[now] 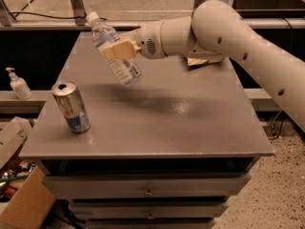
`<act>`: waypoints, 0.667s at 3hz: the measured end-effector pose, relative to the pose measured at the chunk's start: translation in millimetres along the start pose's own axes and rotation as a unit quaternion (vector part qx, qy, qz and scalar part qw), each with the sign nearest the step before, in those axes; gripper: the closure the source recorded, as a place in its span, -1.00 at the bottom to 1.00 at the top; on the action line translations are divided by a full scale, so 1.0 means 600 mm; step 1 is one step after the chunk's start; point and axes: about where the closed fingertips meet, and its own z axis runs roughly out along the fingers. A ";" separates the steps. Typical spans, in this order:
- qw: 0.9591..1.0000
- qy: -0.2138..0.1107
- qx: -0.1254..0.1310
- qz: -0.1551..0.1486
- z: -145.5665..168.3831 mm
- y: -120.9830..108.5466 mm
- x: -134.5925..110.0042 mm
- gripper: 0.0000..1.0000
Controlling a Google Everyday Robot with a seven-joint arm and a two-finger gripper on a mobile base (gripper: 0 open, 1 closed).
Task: Place blue plastic bottle upright
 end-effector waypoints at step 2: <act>0.996 -0.077 0.029 0.015 -0.009 -0.024 0.016 1.00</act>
Offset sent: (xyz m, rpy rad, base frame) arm 0.0202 -0.0343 -0.0141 0.2660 -0.0915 -0.1486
